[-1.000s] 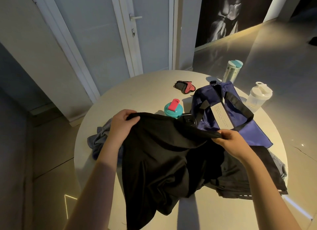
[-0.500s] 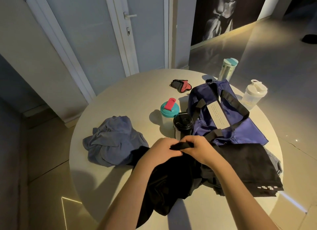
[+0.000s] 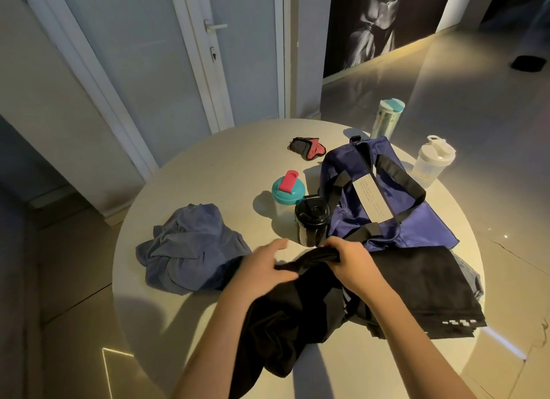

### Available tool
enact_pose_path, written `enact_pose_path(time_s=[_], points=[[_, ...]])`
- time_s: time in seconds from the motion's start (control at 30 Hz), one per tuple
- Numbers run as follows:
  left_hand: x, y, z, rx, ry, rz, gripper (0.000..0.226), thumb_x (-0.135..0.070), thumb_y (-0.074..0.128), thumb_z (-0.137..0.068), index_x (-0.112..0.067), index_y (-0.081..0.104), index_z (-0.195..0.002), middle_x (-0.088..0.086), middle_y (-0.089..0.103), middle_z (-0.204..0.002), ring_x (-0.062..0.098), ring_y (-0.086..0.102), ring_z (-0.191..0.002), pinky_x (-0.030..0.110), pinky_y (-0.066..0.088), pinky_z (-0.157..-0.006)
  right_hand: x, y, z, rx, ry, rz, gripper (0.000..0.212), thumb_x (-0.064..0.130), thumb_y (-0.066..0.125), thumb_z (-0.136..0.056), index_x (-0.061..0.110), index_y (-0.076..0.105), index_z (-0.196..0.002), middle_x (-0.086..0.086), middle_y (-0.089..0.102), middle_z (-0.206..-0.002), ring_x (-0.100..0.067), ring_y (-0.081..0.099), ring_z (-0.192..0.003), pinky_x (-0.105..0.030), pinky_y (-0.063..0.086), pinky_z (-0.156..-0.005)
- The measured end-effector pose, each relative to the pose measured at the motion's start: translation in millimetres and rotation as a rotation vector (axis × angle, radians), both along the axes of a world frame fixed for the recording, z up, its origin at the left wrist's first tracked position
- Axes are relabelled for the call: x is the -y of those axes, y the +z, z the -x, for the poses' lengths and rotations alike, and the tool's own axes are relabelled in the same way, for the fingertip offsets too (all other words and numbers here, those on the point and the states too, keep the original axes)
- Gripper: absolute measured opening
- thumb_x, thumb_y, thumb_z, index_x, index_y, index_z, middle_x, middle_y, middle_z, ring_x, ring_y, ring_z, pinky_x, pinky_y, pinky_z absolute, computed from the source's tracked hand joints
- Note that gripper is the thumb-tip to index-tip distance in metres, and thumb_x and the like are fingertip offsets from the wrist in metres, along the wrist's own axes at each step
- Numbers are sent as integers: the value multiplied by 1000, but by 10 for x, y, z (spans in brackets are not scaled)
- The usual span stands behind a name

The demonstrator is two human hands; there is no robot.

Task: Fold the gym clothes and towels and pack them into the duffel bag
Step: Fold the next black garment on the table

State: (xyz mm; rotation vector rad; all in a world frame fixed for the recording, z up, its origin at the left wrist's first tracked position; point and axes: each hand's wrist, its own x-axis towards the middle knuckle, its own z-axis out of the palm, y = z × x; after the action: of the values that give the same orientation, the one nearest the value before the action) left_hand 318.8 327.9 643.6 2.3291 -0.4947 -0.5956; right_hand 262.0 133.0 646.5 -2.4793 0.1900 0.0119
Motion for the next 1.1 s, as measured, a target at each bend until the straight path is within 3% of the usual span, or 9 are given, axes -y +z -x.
enact_pose_path(time_s=[0.07,0.2,0.3,0.47,0.53,0.63,0.83,1.0,1.1], points=[[250,104,115,-49,-66,81,56,-34,65,-86,-32,42,-137,-16,52,-123,8,51,-112,29,43,-99,-34,73,-6,28,49,-17,22,10,62,-85,18,62,-106,-1,67,-93,-17,61,-86,-28,50,-77],[302,236,81,-2,43,171,20,-24,52,-95,-11,65,-102,7,66,-94,19,61,-90,33,49,-84,118,137,13,-36,17,89,19,22,65,-83,25,60,-101,1,60,-90,-18,55,-84,-34,49,-75],[136,281,-43,-96,172,245,14,-17,50,-94,-16,63,-95,3,64,-91,19,59,-92,33,46,-86,231,101,57,-64,6,147,18,19,64,-82,26,60,-99,6,46,-81,-15,45,-80,-32,42,-73],[-78,199,-131,-97,366,225,12,-14,48,-95,-21,57,-91,-3,58,-88,19,56,-95,28,43,-80,313,102,54,-2,-98,-66,21,8,63,-82,26,54,-76,1,57,-74,-17,53,-72,-25,39,-59],[-102,195,-66,-129,240,174,18,-22,57,-91,-25,55,-108,-9,58,-100,14,56,-103,28,46,-89,286,184,46,38,-82,-191,26,7,62,-85,28,53,-73,6,57,-71,-11,53,-68,-17,37,-57],[102,243,71,-199,56,234,69,-32,71,-81,-39,34,-139,-24,45,-118,-1,45,-111,27,41,-101,138,319,14,61,27,-283,25,7,60,-87,30,57,-77,10,60,-77,-2,54,-71,-13,39,-62],[240,324,60,-91,229,300,8,-22,54,-94,-23,60,-99,-9,63,-88,10,59,-89,26,44,-82,187,355,22,-78,80,-486,21,23,74,-78,21,63,-96,5,67,-90,-10,64,-86,-24,49,-76],[-31,265,-62,-331,617,484,28,-25,55,-93,-11,58,-116,7,64,-102,29,59,-105,41,45,-96,340,244,134,-133,89,-414,11,19,68,-85,16,65,-75,7,63,-73,-4,59,-68,-23,47,-72],[-118,193,-50,-379,548,273,38,-29,57,-91,-11,50,-123,8,60,-111,24,57,-103,40,45,-97,323,260,155,-37,58,-434,17,18,54,-94,20,60,-79,9,59,-75,0,55,-71,-19,43,-73]])
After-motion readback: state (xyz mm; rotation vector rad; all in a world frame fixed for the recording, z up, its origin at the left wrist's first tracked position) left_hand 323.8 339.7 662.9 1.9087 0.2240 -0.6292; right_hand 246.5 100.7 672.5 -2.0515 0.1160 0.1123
